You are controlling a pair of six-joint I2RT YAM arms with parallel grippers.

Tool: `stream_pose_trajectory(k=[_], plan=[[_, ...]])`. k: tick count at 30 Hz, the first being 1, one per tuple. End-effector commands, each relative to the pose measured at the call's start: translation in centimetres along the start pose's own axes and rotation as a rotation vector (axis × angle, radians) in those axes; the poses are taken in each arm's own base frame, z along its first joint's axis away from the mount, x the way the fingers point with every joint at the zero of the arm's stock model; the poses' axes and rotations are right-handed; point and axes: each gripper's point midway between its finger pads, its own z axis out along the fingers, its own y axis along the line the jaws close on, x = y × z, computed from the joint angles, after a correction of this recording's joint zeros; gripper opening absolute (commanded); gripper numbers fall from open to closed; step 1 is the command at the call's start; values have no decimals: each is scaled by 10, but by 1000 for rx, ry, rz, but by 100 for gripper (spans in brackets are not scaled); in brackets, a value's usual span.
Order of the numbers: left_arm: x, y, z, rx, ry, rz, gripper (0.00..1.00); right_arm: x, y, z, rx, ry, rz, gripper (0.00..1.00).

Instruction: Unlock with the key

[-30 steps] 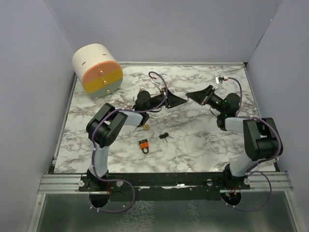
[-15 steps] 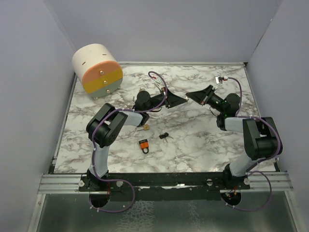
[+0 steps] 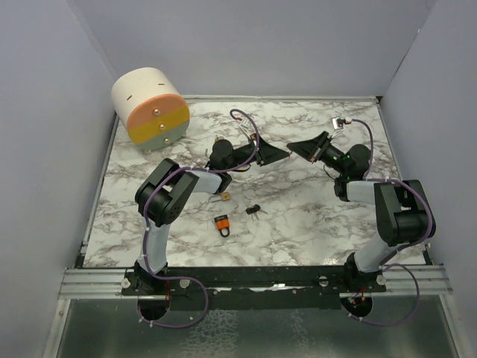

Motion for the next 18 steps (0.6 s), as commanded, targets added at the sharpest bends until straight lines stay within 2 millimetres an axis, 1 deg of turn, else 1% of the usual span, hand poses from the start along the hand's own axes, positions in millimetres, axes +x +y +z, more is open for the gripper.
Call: stream_pose_trajectory(k=[1, 3, 8, 14, 15, 18], plan=[[-4, -16, 7, 66, -1, 36, 0, -3, 3, 1, -31, 8, -23, 10], [-4, -15, 7, 66, -1, 36, 0, -3, 2, 1, -31, 8, -23, 8], [-3, -15, 8, 66, -2, 33, 0, -2, 3, 1, -33, 8, -20, 1], [-4, -15, 9, 66, -3, 25, 0, -2, 3, -1, -28, -3, -18, 1], [-4, -15, 9, 67, -4, 24, 3, -3, 3, -1, -28, -6, -19, 1], [-3, -13, 7, 60, -3, 19, 27, -5, 3, -1, -17, -16, -17, 1]])
